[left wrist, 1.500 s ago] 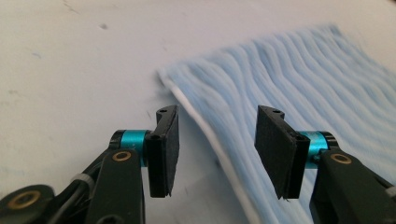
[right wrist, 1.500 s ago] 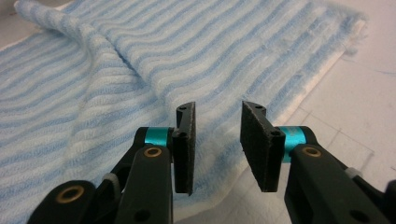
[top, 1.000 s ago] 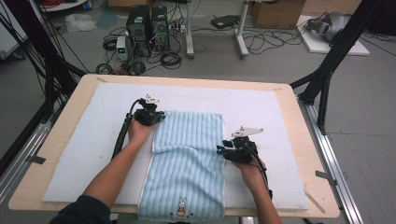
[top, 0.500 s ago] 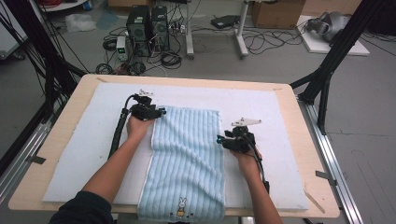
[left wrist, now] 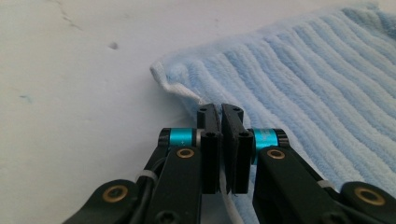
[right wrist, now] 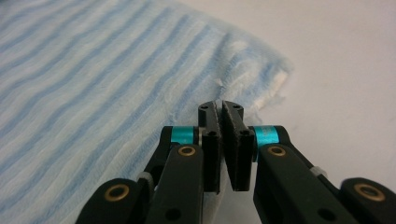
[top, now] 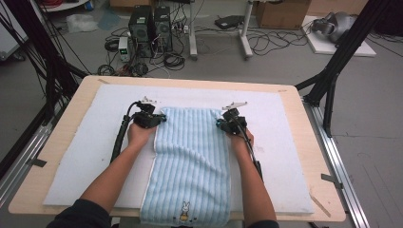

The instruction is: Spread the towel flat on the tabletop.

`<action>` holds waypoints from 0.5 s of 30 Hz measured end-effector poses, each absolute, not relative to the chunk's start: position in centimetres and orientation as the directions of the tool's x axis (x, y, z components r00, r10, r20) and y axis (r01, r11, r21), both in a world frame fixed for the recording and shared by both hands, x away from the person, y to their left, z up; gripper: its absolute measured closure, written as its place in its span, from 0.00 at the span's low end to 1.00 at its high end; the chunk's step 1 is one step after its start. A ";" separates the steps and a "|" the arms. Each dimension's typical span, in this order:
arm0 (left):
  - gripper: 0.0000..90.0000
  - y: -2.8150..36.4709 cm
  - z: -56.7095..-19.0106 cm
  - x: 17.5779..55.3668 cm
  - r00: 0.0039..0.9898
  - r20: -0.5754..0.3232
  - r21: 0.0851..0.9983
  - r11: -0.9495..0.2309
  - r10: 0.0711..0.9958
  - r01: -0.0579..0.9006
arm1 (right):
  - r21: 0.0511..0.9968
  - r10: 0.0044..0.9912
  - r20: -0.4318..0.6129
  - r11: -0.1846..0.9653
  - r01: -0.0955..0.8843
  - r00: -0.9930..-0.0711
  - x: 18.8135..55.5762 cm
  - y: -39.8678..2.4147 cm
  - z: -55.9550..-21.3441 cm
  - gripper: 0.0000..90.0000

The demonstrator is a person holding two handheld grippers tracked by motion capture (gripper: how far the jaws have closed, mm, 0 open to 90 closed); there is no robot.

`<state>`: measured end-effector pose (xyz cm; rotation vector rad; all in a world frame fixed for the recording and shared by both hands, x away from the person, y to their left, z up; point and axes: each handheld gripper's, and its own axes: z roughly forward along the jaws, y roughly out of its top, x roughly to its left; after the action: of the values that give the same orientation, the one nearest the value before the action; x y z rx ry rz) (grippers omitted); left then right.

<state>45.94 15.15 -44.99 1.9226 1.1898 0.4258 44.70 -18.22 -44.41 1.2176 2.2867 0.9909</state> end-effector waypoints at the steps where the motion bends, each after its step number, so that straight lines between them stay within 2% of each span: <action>1: 0.96 15.0 -45.1 46.1 0.482 -0.106 0.792 -0.219 0.870 0.570 | 0.722 0.839 -0.022 0.389 0.572 -0.543 45.2 -18.0 -44.3 0.96; 2: 0.96 15.0 -45.1 46.1 0.482 -0.106 0.792 -0.219 0.870 0.570 | 0.722 0.839 -0.022 0.389 0.572 -0.543 45.2 -18.0 -44.3 0.96; 3: 0.96 15.1 -45.1 46.7 0.447 -0.120 0.797 -0.183 0.886 0.576 | 0.722 0.865 -0.063 0.383 0.576 -0.497 46.2 -17.7 -44.2 0.96; 7: 0.94 14.8 -45.0 47.6 0.439 -0.109 0.815 -0.172 0.892 0.554 | 0.734 0.891 -0.112 0.372 0.568 -0.439 47.3 -17.0 -44.4 0.95; 8: 0.89 14.8 -44.7 47.8 0.434 -0.118 0.822 -0.158 0.893 0.547 | 0.737 0.896 -0.120 0.369 0.566 -0.428 47.4 -16.9 -44.5 0.94; 9: 0.77 14.9 -44.6 47.7 0.421 -0.139 0.819 -0.135 0.896 0.558 | 0.739 0.902 -0.110 0.355 0.572 -0.417 47.4 -16.9 -44.7 0.92; 10: 0.66 14.9 -44.6 47.7 0.421 -0.139 0.819 -0.135 0.896 0.558 | 0.745 0.908 -0.091 0.334 0.577 -0.408 47.4 -17.1 -44.7 0.86; 11: 0.61 15.2 -44.6 47.6 0.427 -0.171 0.798 -0.129 0.888 0.588 | 0.746 0.914 -0.072 0.315 0.587 -0.398 47.4 -17.3 -44.6 0.81; 13: 0.57 15.5 -44.7 47.3 0.435 -0.153 0.783 -0.160 0.888 0.601 | 0.743 0.914 -0.030 0.291 0.602 -0.405 47.2 -17.9 -44.4 0.73; 15: 0.53 15.7 -44.7 47.2 0.431 -0.171 0.770 -0.152 0.886 0.619 | 0.751 0.909 -0.006 0.280 0.598 -0.418 46.8 -18.4 -44.1 0.69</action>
<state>47.16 15.68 -44.72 1.8687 1.2802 0.4126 46.82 -18.36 -44.06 1.3534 2.1183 0.9533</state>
